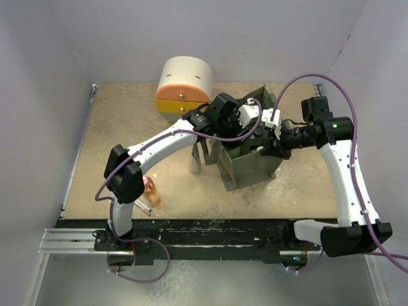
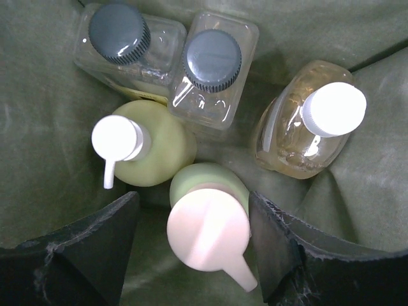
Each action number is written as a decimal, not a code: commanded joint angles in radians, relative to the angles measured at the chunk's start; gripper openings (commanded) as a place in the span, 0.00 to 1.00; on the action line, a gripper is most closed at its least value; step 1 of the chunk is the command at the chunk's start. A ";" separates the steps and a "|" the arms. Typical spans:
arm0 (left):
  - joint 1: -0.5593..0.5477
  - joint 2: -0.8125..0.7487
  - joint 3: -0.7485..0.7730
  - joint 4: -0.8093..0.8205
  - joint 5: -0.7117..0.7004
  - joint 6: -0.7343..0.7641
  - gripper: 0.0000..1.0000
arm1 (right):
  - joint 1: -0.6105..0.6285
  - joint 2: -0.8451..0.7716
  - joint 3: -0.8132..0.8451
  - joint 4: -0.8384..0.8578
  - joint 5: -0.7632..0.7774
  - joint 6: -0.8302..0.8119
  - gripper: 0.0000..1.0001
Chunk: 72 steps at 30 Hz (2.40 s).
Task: Place the personal care products into the canvas bag
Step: Place the care product in the canvas bag, then pick up the care product from the center of the board.
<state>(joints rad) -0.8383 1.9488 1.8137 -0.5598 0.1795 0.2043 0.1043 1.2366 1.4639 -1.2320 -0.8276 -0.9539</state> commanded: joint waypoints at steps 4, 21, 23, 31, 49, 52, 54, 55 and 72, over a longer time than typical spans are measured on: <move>0.007 -0.053 0.083 0.023 -0.012 0.011 0.76 | 0.003 -0.039 0.015 -0.030 -0.045 0.010 0.02; 0.075 -0.215 0.173 -0.006 0.060 0.014 0.93 | 0.003 -0.048 0.011 -0.036 -0.058 0.001 0.12; 0.101 -0.249 0.173 -0.007 0.074 0.015 0.94 | 0.003 -0.045 0.015 -0.039 -0.062 0.001 0.13; 0.235 -0.401 0.113 -0.038 0.073 0.037 0.95 | 0.003 -0.036 0.028 -0.045 -0.064 -0.003 0.15; 0.343 -0.851 -0.365 -0.725 0.018 0.284 0.99 | 0.001 -0.032 0.039 -0.040 -0.043 -0.002 0.16; 0.393 -0.884 -0.454 -0.772 0.061 0.284 1.00 | 0.001 -0.032 0.038 -0.036 -0.043 -0.001 0.16; 0.406 -0.898 -0.513 -0.779 0.075 0.289 0.99 | 0.001 -0.031 0.035 -0.034 -0.047 -0.003 0.16; 0.409 -0.904 -0.542 -0.774 0.068 0.290 0.99 | 0.001 -0.032 0.035 -0.033 -0.049 -0.005 0.16; 0.413 -0.871 -0.607 -0.763 0.087 0.286 0.54 | 0.001 -0.035 0.013 -0.017 -0.054 -0.003 0.17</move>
<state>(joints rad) -0.4320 1.0847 1.1812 -1.3254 0.2173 0.4732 0.1043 1.2152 1.4666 -1.2419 -0.8330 -0.9543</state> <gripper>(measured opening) 0.558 0.165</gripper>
